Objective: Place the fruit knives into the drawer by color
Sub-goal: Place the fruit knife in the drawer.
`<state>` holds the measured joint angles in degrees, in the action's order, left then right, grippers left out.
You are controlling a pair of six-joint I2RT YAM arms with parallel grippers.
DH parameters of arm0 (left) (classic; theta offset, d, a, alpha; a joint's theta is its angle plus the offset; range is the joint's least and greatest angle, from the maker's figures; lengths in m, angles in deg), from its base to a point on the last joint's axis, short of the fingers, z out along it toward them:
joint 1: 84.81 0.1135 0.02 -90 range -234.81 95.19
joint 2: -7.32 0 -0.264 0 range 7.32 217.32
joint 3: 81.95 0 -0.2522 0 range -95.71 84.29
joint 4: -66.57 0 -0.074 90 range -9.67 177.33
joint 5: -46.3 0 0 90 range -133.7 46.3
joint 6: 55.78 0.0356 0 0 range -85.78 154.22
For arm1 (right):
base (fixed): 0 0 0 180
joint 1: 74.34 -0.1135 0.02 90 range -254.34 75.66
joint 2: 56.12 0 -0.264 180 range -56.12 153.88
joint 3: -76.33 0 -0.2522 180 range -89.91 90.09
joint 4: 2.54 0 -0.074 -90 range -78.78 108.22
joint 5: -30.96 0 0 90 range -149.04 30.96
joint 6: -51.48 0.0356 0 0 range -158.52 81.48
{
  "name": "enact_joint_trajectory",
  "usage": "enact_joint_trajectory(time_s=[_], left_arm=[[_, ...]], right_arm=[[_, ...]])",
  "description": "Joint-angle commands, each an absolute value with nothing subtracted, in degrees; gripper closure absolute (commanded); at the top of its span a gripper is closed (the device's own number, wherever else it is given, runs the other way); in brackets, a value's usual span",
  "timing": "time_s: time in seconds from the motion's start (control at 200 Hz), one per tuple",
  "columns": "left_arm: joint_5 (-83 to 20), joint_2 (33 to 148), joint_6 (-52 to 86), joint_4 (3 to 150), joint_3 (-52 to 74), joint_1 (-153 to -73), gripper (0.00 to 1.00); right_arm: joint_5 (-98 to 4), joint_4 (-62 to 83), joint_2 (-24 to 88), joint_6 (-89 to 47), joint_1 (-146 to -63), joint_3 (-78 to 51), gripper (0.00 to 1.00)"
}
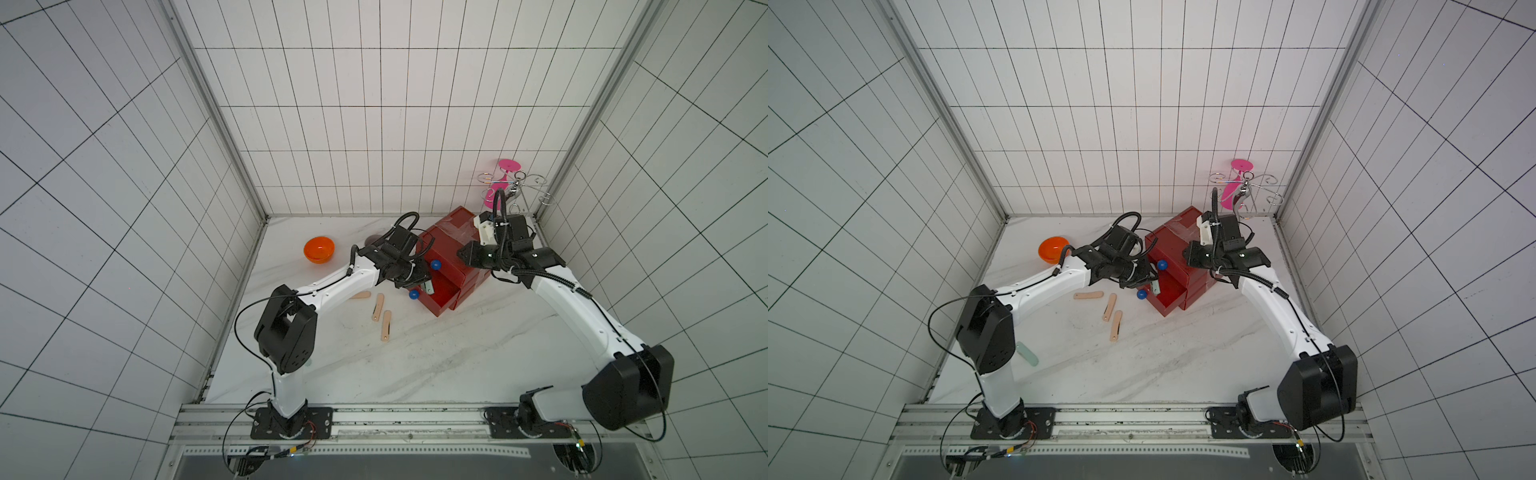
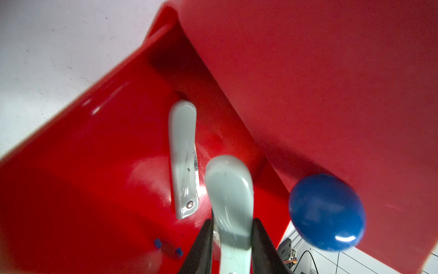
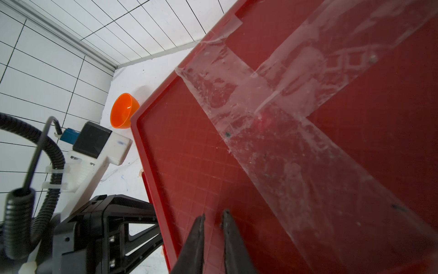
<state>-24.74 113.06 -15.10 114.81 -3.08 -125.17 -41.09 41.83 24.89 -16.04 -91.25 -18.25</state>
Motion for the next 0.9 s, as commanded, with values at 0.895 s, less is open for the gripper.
enact_joint_trajectory(time_s=[0.895], left_arm=[[-33.4,105.0,-10.5,123.0,-6.2,-126.1,0.64]], right_arm=[[-40.6,62.9,29.6,-15.5,-92.5,-25.4,0.82]])
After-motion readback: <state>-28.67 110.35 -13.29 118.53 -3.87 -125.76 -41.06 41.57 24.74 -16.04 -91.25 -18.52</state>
